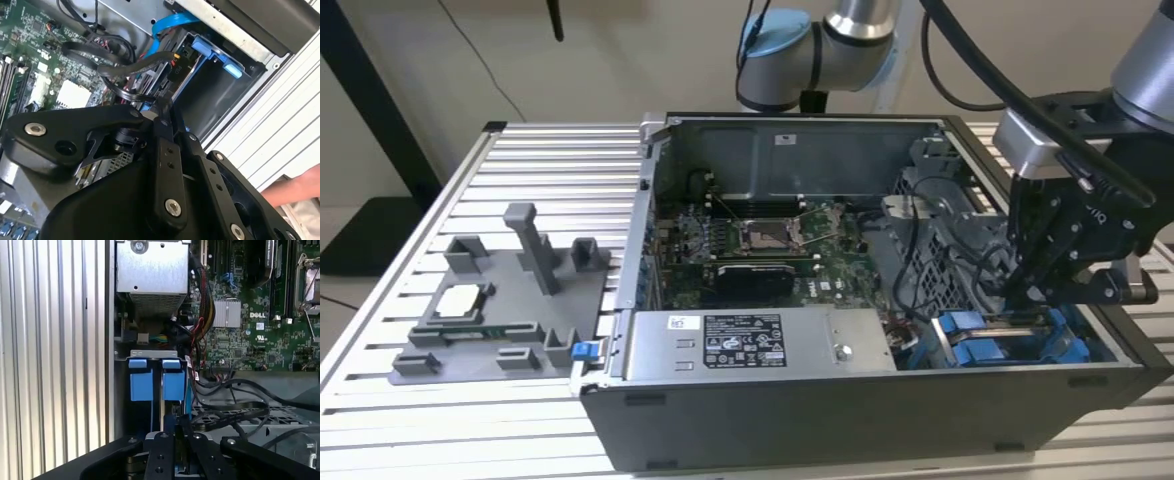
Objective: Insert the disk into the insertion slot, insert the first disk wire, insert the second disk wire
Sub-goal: 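Insert the second disk wire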
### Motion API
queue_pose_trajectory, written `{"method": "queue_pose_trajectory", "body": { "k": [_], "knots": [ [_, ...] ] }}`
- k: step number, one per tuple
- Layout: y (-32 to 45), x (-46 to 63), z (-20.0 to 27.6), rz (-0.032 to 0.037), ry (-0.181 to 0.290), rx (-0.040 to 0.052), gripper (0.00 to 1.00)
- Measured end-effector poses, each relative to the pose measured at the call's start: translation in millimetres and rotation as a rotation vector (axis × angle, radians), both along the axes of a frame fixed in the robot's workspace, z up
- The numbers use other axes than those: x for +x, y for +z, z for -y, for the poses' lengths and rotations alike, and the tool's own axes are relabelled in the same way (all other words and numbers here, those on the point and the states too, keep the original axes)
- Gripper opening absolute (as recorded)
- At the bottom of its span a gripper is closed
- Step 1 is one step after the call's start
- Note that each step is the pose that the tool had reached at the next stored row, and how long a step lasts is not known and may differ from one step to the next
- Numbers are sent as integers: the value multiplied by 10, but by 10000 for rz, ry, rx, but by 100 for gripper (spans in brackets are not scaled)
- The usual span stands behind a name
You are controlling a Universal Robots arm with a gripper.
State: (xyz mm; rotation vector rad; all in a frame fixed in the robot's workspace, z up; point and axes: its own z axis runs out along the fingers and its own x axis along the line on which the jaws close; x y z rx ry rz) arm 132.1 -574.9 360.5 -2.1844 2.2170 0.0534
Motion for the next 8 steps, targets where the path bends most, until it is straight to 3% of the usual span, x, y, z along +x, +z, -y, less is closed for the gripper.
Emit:
{"method": "queue_pose_trajectory", "body": {
  "k": [4,8],
  "knots": [
    [-43,0,1,72,0,-1,0],
    [-57,0,1,88,-1,-4,0]
  ]
}}
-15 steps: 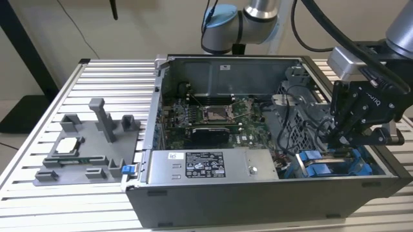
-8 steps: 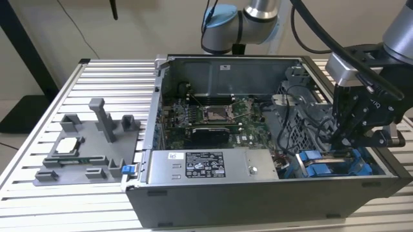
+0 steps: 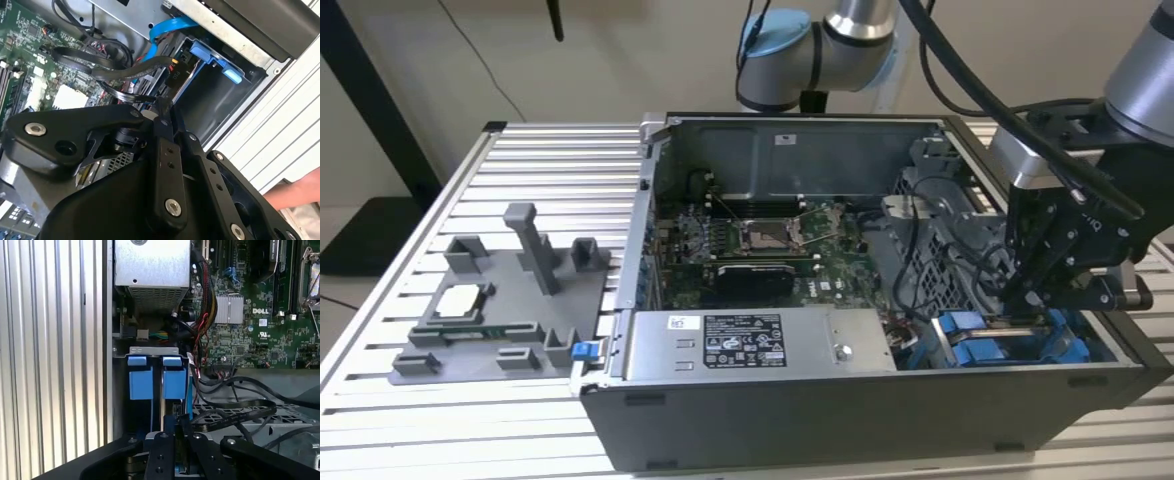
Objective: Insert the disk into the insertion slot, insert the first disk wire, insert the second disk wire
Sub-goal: 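Insert the second disk wire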
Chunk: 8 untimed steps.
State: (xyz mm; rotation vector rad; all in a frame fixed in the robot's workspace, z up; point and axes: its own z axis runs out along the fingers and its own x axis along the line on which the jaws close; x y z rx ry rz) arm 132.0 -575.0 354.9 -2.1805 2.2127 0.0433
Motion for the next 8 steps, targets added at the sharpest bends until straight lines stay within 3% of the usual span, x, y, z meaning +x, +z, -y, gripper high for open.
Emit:
{"method": "queue_pose_trajectory", "body": {
  "k": [8],
  "knots": [
    [-9,2,0,2,-1,3,0]
  ]
}}
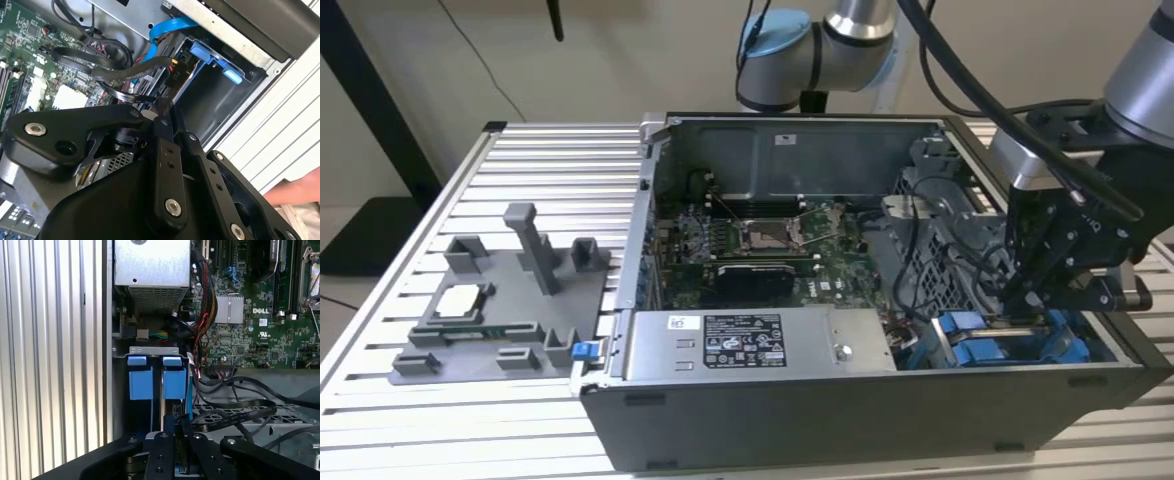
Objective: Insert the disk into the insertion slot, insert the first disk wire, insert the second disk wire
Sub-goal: 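Insert the second disk wire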
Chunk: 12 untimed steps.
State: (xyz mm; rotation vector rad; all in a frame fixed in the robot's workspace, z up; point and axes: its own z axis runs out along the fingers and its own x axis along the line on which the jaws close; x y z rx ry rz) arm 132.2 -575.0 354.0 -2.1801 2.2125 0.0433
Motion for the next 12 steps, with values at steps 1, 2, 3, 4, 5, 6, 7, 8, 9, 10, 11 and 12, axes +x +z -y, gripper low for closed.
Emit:
{"method": "queue_pose_trajectory", "body": {
  "k": [1,2,3,4,5,6,7,8,9,10,11,12],
  "knots": [
    [-2,3,0,0,1,-1,0],
    [-6,4,0,0,1,0,0],
    [-10,6,0,1,1,1,0],
    [-14,8,0,1,1,0,0],
    [-16,11,-1,2,1,-1,0],
    [-19,14,-3,3,1,-1,0],
    [-22,18,-6,5,2,0,0],
    [-24,21,-9,7,2,0,0],
    [-26,24,-12,10,1,1,0],
    [-28,26,-15,14,1,0,0],
    [-31,27,-18,19,1,0,0],
    [-35,28,-20,25,1,2,0]
  ]
}}
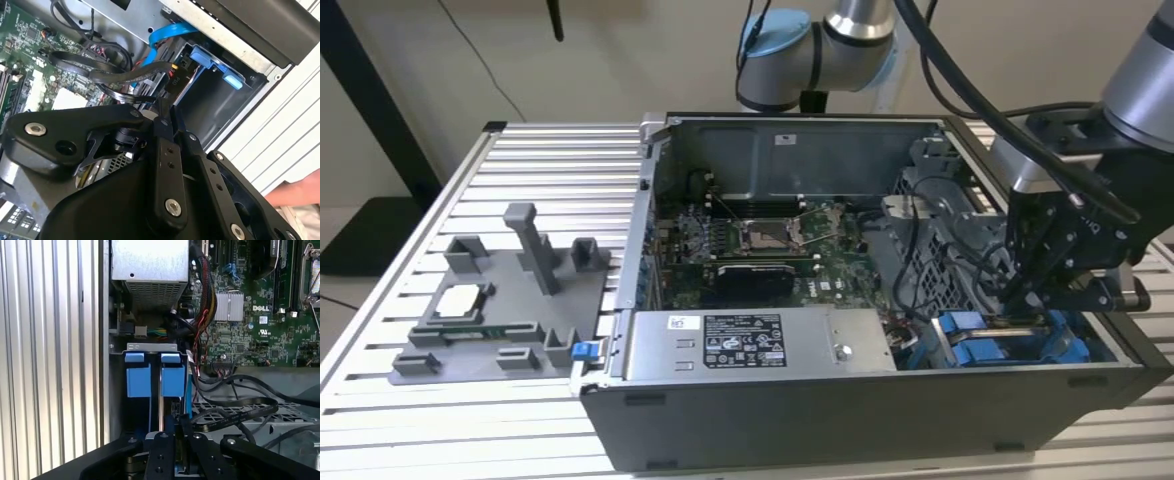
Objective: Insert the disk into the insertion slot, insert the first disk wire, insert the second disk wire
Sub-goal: 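Insert the second disk wire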
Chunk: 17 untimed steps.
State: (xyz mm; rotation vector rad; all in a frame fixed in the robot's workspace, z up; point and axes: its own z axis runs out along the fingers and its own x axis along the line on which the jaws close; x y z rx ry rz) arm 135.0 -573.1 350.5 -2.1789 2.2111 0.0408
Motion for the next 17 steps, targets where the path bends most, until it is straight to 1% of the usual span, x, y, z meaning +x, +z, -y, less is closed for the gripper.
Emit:
{"method": "queue_pose_trajectory", "body": {
  "k": [17],
  "knots": [
    [-47,1,-22,78,-5,-2,0]
  ]
}}
